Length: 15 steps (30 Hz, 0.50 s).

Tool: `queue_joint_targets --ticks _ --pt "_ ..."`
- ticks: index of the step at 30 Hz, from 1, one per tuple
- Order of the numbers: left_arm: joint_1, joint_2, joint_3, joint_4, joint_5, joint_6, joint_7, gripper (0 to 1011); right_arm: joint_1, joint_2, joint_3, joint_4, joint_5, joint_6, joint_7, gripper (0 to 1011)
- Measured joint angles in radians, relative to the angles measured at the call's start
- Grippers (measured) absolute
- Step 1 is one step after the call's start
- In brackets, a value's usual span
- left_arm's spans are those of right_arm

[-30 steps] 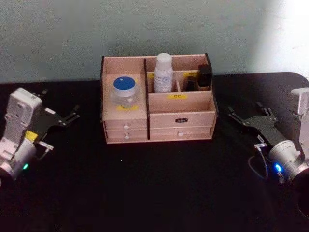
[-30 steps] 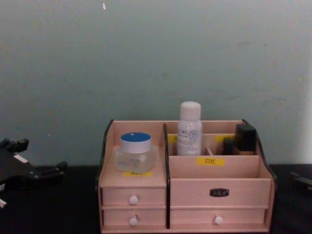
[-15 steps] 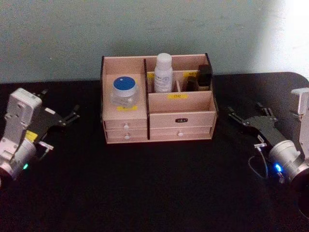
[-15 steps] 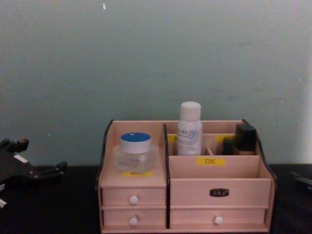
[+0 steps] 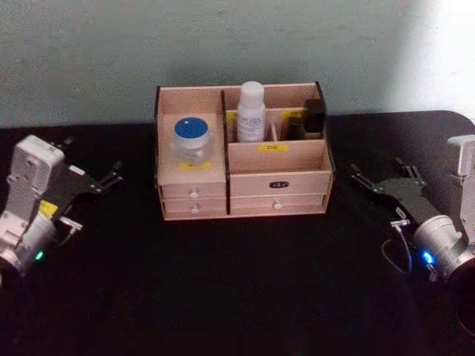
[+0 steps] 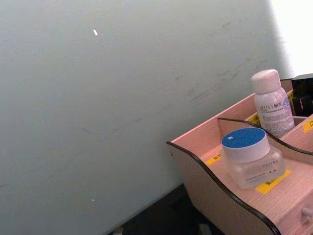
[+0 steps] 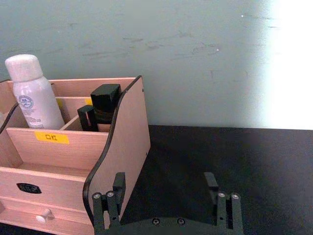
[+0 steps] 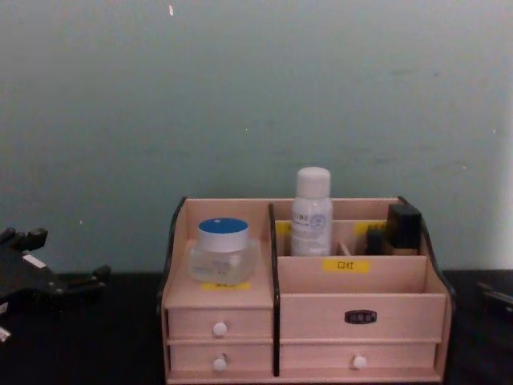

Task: Pick up the facial cleanser and watermelon frost from the table and place them into the tiered storage box.

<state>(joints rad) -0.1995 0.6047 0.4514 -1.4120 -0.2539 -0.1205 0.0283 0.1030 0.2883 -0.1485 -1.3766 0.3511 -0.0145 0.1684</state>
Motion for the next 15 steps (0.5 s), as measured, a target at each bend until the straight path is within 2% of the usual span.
queue_joint_targets --ticks 15 --pt "0.0 0.0 0.0 0.0 0.0 0.0 0.0 1001 0.0 0.0 0.0 0.0 0.0 0.0 0.0 1002"
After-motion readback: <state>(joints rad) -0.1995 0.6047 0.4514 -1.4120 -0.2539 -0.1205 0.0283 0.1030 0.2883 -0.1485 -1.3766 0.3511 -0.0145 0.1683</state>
